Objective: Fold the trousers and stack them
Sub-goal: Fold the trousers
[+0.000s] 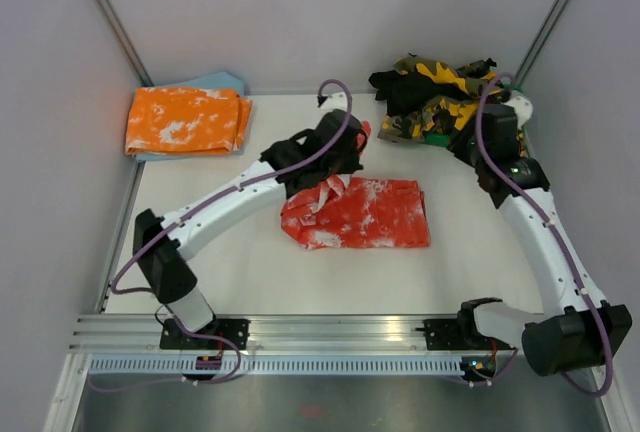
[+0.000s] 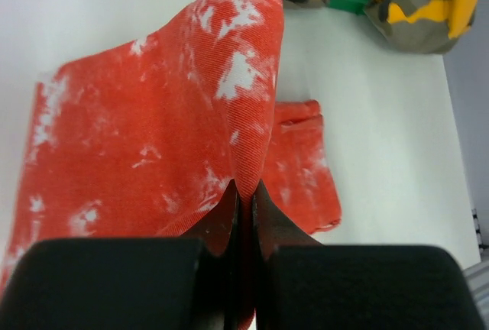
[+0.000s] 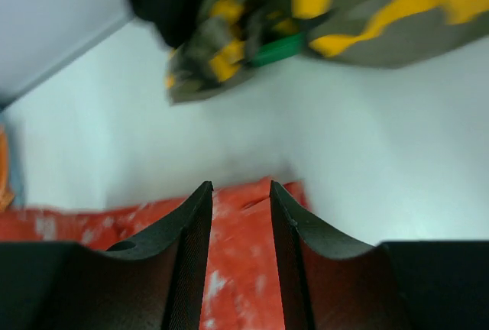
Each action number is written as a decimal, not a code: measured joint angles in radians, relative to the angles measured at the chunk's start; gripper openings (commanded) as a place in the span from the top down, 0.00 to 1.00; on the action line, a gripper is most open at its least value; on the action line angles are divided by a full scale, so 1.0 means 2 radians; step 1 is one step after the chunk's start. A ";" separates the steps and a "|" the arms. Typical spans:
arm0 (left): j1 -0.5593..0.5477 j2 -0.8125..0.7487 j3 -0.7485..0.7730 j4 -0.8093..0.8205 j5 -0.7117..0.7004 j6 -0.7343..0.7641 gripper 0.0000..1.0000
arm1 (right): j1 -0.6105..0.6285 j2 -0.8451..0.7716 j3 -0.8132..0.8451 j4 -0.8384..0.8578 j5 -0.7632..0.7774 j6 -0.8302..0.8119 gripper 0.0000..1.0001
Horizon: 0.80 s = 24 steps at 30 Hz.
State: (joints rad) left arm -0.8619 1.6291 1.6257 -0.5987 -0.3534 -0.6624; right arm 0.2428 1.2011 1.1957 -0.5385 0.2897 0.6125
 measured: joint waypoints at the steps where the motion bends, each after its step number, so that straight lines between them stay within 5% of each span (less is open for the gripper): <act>1: -0.017 0.016 0.009 0.000 -0.008 -0.010 0.98 | -0.027 -0.008 0.000 -0.006 -0.002 -0.002 0.57; 6: -0.075 0.087 0.027 0.007 -0.039 -0.060 0.98 | -0.136 -0.018 -0.014 -0.037 -0.022 -0.012 0.55; 17: -0.118 0.241 0.065 0.025 -0.082 -0.182 0.98 | -0.141 -0.021 -0.027 -0.048 -0.068 -0.021 0.55; 24: -0.124 0.273 0.088 0.027 -0.100 -0.230 0.98 | -0.141 -0.023 -0.037 -0.049 -0.081 -0.026 0.55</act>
State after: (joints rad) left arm -1.1095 2.1742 1.8019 -0.5449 -0.5541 -1.1229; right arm -0.0395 1.1545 1.1225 -0.6357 0.1276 0.5598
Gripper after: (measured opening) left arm 0.058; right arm 0.448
